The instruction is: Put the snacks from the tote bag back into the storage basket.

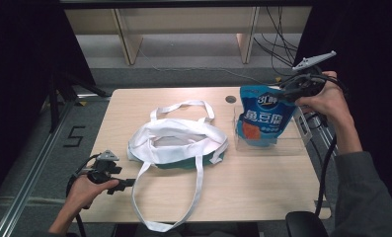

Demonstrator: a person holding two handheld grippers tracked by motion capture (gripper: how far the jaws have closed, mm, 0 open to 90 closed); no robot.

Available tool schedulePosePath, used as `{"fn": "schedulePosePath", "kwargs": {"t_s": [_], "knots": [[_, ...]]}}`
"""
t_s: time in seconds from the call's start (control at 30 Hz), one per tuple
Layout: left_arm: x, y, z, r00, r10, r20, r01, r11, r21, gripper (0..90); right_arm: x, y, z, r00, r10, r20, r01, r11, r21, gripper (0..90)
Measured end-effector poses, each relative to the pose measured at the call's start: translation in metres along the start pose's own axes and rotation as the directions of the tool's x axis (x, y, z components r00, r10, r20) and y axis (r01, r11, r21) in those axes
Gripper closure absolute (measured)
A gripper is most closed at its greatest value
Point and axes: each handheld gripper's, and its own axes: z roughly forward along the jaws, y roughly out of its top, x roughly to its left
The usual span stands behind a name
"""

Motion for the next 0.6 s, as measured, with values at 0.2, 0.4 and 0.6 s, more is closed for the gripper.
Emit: {"fn": "schedulePosePath", "kwargs": {"t_s": [0.2, 0.4, 0.6], "knots": [[0.0, 0.0, -0.001, 0.9999, -0.007, -0.008, 0.007, 0.9999, 0.014, 24.1, 0.002, -0.02, -0.016, 0.9989, 0.006, 0.046, -0.005, 1.0, -0.02, 44.1], [-0.001, 0.0, 0.0, 1.0, -0.006, -0.004, 0.006, 1.0, -0.002, 24.1, 0.002, -0.042, -0.019, 0.9974, 0.045, 0.055, -0.043, 0.999, -0.032, 45.2], [-0.001, 0.0, 0.0, 1.0, -0.004, 0.001, 0.004, 1.0, 0.007, 24.1, 0.004, -0.065, -0.016, 0.9964, 0.062, 0.058, -0.061, 0.998, -0.03, 48.4]]}}
